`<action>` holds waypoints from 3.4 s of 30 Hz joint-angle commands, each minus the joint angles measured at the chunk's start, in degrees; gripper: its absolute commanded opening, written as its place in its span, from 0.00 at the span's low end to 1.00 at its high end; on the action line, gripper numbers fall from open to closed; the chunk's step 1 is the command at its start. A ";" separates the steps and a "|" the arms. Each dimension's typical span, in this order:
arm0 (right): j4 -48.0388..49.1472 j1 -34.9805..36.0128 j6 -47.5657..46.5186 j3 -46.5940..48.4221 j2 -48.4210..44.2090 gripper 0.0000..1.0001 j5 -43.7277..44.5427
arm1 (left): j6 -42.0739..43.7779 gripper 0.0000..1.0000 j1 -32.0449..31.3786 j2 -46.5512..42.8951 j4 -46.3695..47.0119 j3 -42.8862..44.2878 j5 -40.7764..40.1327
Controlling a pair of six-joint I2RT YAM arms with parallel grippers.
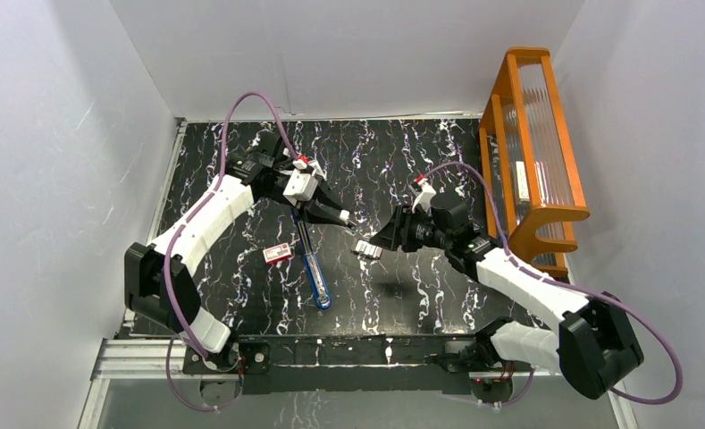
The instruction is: Load the staples into the stapler
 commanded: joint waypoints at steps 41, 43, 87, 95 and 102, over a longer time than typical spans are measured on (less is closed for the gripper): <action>30.56 19.92 -48.59 0.87 1.09 0.47 7.09 | -4.53 0.00 0.45 -4.84 -1.16 -5.20 18.41; 30.39 19.86 -48.12 0.61 0.50 0.39 8.11 | -5.08 0.00 0.45 -4.75 -1.14 -5.30 18.36; 23.99 20.07 -40.53 0.90 -1.42 0.17 4.39 | 2.97 0.43 0.69 -5.08 -10.44 -5.87 14.33; 13.22 20.22 -36.94 -1.44 -6.62 0.16 4.93 | 14.65 0.61 3.62 -4.05 -22.38 -2.68 9.02; 8.09 21.83 -35.63 -2.77 -6.54 0.15 8.71 | 5.48 0.88 5.02 -5.02 -15.99 -0.16 0.99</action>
